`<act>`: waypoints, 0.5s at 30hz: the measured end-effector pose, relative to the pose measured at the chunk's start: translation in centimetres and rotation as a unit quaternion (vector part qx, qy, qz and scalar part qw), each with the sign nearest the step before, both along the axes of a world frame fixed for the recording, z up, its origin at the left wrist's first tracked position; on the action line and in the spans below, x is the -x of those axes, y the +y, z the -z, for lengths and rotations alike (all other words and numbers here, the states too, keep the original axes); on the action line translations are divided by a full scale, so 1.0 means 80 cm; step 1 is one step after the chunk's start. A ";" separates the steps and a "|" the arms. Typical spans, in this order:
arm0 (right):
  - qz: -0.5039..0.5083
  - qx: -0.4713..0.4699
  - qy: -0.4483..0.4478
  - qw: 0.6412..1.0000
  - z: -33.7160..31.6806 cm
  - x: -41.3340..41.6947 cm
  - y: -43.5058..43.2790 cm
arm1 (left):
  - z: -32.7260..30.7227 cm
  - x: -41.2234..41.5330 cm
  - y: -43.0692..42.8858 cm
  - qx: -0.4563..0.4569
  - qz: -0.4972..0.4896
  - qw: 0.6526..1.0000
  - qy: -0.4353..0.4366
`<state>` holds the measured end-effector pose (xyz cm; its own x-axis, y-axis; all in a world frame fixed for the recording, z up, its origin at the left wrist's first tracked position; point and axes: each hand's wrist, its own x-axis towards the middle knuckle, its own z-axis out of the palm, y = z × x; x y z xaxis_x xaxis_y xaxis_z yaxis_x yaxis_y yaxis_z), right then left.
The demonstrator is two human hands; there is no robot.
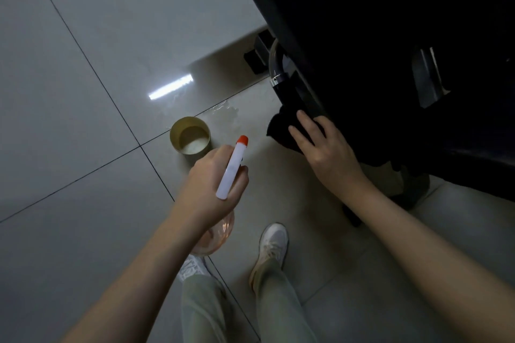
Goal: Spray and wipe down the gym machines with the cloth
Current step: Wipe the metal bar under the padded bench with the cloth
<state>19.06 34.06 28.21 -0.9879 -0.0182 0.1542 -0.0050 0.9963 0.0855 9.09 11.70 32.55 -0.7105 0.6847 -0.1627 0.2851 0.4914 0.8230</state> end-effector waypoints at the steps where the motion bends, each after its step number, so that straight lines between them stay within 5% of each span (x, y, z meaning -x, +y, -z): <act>1: -0.003 0.004 0.007 1.000 -0.001 -0.008 0.001 | -0.002 -0.002 0.001 0.002 0.002 1.000 0.001; 9: 0.075 0.074 0.012 0.994 -0.007 -0.063 -0.003 | -0.014 -0.003 0.010 -0.005 0.009 1.000 0.007; 15: 0.146 0.079 0.017 0.986 -0.004 0.004 -0.014 | -0.014 -0.003 0.021 0.000 0.017 1.000 0.007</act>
<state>18.76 32.94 28.51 -0.9416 0.2930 0.1660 0.2842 0.9558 -0.0751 9.31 13.36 33.64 -0.6896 0.7079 -0.1525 0.3128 0.4812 0.8189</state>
